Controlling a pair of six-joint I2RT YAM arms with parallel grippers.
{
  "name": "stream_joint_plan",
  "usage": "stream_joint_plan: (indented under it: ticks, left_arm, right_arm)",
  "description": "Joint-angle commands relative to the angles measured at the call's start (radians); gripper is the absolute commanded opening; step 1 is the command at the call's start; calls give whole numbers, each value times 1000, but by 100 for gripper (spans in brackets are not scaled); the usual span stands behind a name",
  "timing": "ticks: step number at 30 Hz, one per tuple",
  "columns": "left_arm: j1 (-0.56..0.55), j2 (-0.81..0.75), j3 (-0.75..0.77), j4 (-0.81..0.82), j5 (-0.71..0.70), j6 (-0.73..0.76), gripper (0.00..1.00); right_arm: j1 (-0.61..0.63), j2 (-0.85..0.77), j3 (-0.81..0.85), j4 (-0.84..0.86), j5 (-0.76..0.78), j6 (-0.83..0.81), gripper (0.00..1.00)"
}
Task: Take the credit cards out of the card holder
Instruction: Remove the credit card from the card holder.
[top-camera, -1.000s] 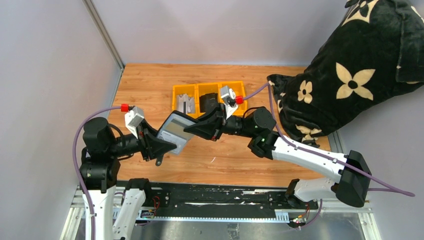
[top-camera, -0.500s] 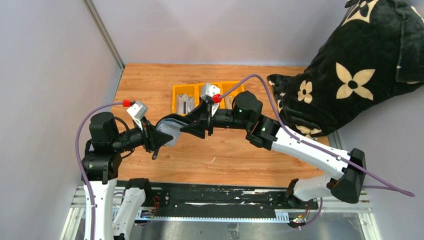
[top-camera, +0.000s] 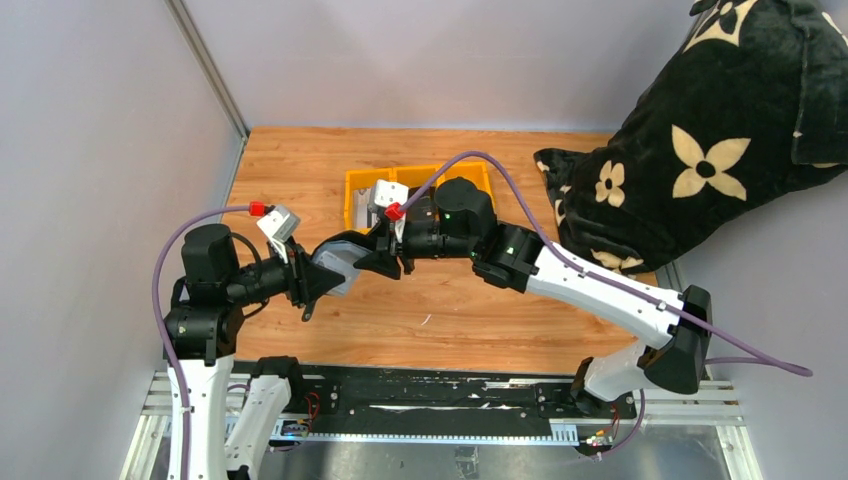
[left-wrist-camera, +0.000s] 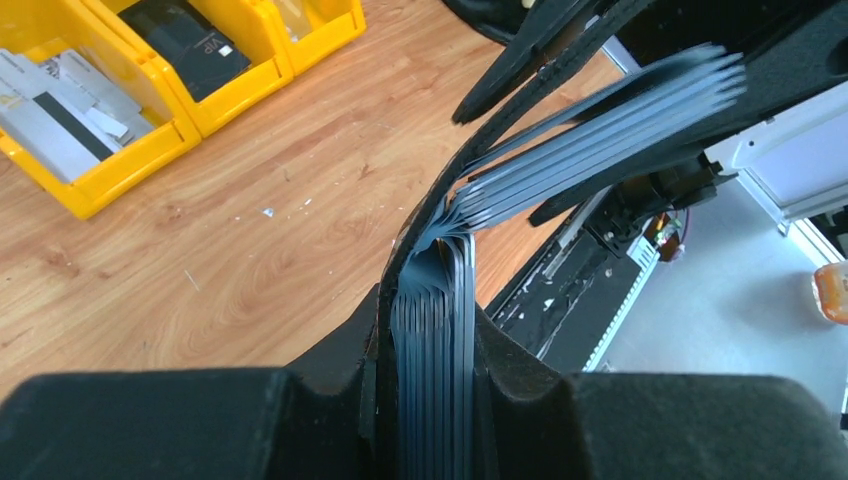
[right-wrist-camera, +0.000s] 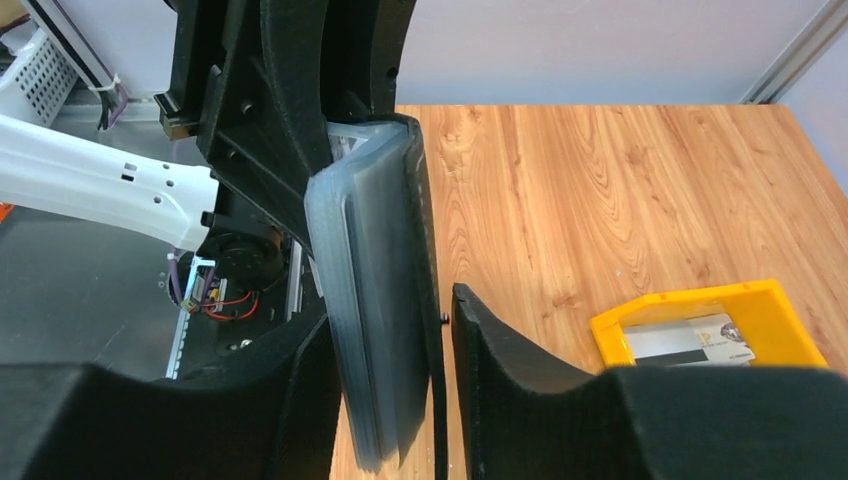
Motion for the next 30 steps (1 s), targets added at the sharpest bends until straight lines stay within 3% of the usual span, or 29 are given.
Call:
stream_joint_plan:
  ticks: [1, 5, 6, 8, 9, 11, 14, 23, 30]
  left_arm:
    - [-2, -9, 30, 9, 73, 55, 0]
    - [-2, -16, 50, -37, 96, 137, 10]
    - [-2, -23, 48, -38, 97, 152, 20]
    - [-1, -42, 41, -39, 100, 187, 57]
    - [-2, -51, 37, -39, 103, 202, 69]
    - [-1, -69, 32, -41, 143, 234, 77]
    - [-2, -86, 29, -42, 210, 246, 79]
    - [-2, -54, 49, -45, 359, 200, 72]
    - [-2, -20, 63, -45, 488, 146, 61]
  right_arm:
    - [24, 39, 60, -51, 21, -42, 39]
    - [23, 38, 77, -72, 34, -30, 3]
    - [22, 27, 68, -60, 38, -21, 0]
    - [18, -18, 20, -6, 40, 8, 0]
    - [15, -35, 2, 55, 37, 36, 0]
    - [-5, -95, -91, 184, 17, 124, 0]
    - [-30, -161, -215, 432, -15, 311, 0]
    - [-34, -194, -463, 919, -34, 672, 0]
    - [-34, -184, -529, 1060, -19, 759, 0]
